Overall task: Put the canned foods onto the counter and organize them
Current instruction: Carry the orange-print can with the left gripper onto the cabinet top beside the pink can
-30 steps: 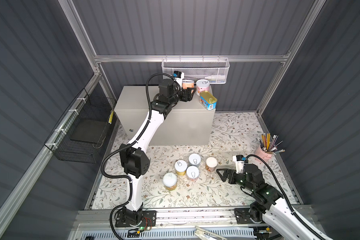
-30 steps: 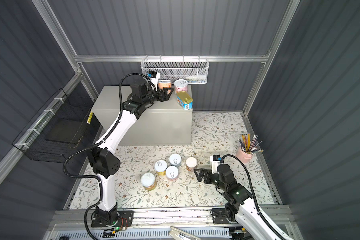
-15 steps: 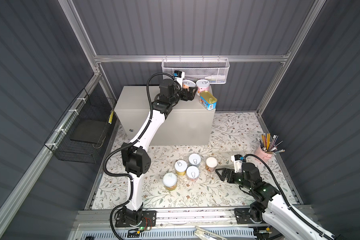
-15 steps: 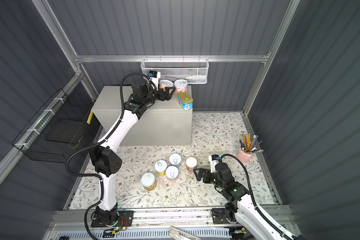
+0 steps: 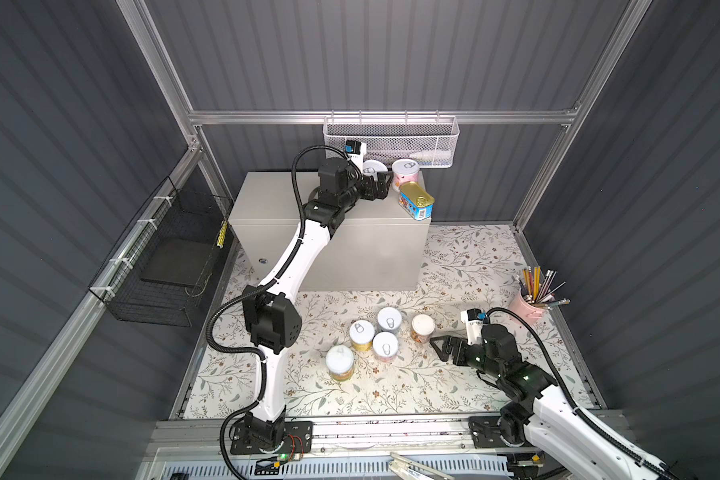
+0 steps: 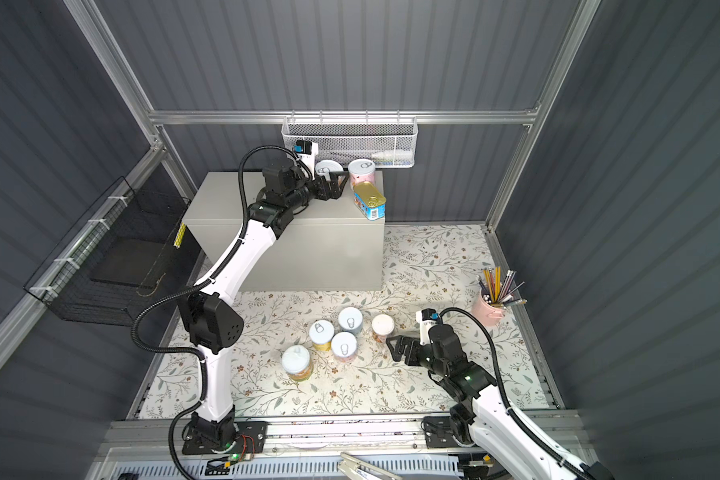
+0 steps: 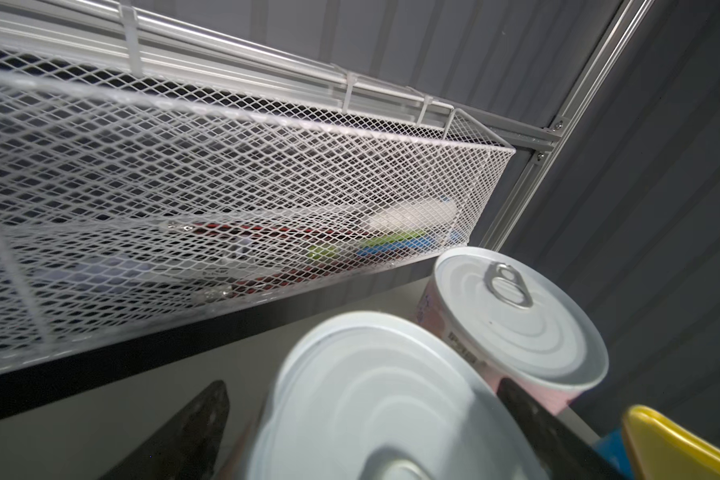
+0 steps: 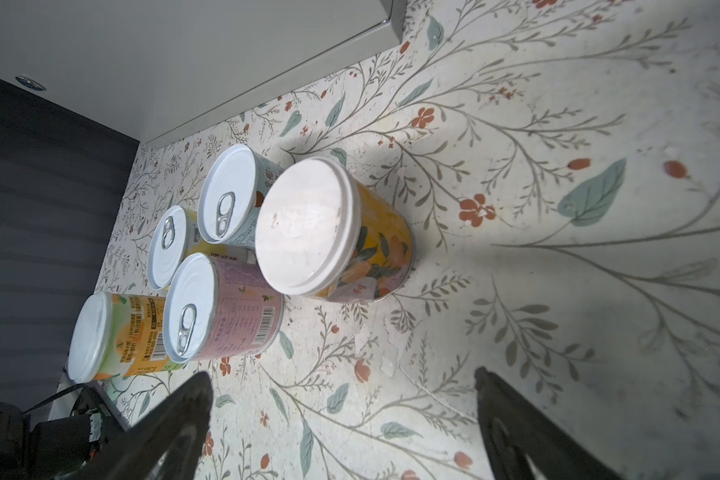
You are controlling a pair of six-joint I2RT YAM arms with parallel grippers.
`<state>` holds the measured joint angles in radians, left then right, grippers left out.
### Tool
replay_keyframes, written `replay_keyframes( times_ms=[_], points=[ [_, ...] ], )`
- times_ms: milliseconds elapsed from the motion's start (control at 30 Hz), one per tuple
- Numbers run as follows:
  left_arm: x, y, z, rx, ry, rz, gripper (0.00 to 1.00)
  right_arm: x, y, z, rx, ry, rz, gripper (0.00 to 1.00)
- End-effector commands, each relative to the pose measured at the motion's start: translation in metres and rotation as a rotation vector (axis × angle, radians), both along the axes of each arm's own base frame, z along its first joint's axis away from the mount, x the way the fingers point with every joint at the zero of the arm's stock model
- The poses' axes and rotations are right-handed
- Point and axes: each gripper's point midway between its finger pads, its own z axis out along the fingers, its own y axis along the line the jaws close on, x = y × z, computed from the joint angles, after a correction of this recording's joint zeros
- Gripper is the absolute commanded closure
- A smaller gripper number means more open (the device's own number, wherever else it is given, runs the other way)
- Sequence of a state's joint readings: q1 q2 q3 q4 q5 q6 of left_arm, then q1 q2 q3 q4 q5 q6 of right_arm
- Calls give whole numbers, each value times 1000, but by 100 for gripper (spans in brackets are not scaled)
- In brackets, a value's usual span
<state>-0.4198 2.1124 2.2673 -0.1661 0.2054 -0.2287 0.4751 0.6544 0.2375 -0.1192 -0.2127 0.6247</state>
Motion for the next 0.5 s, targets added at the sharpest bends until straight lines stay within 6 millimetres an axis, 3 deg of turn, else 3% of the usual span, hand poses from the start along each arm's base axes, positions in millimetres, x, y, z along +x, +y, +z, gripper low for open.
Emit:
replay_keyframes(
  times_ms=[0,267,467],
  points=[
    [5,9,13,25,-23,33,0,1,1,1,-9,-18,6,1],
    [9,11,-2,32,45,19,0,4,-1,4,-24,-21,-5,1],
    [8,20,4,-206,153,-136,0,2,-2,2,-22,-13,-7,1]
  ],
)
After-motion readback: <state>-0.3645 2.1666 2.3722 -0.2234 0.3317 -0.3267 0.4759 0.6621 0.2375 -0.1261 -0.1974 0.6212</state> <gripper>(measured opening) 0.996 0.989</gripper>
